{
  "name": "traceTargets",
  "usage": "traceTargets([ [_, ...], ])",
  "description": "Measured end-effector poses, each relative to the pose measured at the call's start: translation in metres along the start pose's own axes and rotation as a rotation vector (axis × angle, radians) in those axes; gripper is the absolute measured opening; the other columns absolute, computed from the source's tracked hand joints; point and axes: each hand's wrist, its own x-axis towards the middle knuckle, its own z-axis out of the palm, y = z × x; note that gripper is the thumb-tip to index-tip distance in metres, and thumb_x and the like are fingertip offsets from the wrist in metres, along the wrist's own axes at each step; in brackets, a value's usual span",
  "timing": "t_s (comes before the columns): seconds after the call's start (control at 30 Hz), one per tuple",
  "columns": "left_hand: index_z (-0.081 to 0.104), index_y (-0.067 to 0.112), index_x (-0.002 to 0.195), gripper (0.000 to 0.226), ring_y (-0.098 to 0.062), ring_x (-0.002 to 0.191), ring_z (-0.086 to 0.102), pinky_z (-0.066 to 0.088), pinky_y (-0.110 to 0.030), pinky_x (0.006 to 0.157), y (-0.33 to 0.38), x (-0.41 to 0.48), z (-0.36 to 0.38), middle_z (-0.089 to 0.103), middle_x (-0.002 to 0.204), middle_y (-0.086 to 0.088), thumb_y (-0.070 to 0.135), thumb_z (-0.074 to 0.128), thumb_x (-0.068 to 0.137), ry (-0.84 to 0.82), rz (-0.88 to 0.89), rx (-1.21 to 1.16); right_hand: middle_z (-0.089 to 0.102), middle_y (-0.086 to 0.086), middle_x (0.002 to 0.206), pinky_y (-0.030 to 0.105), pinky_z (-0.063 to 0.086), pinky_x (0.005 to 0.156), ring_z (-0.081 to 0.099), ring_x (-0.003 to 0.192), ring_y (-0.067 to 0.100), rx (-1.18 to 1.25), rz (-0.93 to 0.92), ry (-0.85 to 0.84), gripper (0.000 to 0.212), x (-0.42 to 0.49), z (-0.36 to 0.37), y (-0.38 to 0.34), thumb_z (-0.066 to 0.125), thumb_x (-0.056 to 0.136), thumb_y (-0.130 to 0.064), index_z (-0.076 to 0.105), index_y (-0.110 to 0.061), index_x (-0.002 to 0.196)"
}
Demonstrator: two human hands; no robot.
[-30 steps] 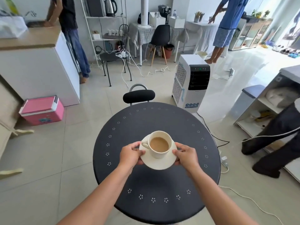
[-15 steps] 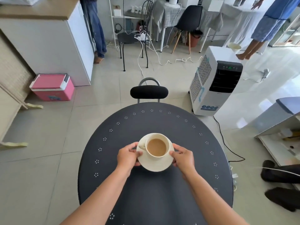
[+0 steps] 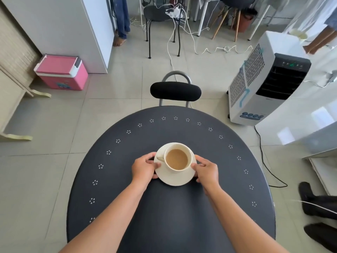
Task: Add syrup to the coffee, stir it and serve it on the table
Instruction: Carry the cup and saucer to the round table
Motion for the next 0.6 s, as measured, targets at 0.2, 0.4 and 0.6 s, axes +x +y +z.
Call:
traceTargets([
  [0.2, 0.077, 0.036, 0.100, 0.039, -0.011, 0.077, 0.074, 0.056, -0.020, 0.052, 0.000, 0.015, 0.005, 0.078, 0.081, 0.004, 0.002, 0.069, 0.082, 0.045, 0.009, 0.066, 0.060, 0.000, 0.067, 0.028, 0.046, 0.051, 0.054, 0.061, 0.017, -0.042, 0.019, -0.010, 0.036, 0.017, 0.005, -0.002, 0.059, 0.083, -0.012, 0.073, -0.042, 0.097],
  [0.4, 0.075, 0.039, 0.095, 0.039, -0.013, 0.073, 0.073, 0.058, -0.024, 0.053, 0.004, 0.021, 0.009, 0.077, 0.081, 0.003, 0.002, 0.068, 0.082, 0.083, 0.029, 0.123, 0.067, 0.002, 0.072, 0.026, 0.050, 0.051, 0.060, 0.063, 0.017, -0.072, 0.006, 0.004, 0.034, 0.025, 0.008, -0.003, 0.060, 0.083, -0.013, 0.073, -0.042, 0.095],
  [0.6, 0.070, 0.048, 0.075, 0.045, -0.012, 0.068, 0.072, 0.062, -0.029, 0.058, 0.007, 0.024, 0.011, 0.073, 0.067, 0.009, 0.004, 0.069, 0.080, 0.116, 0.038, 0.161, 0.064, -0.005, 0.061, 0.026, 0.052, 0.051, 0.059, 0.058, 0.013, -0.099, -0.013, 0.013, 0.043, 0.028, 0.009, -0.008, 0.060, 0.082, -0.013, 0.070, -0.054, 0.076],
])
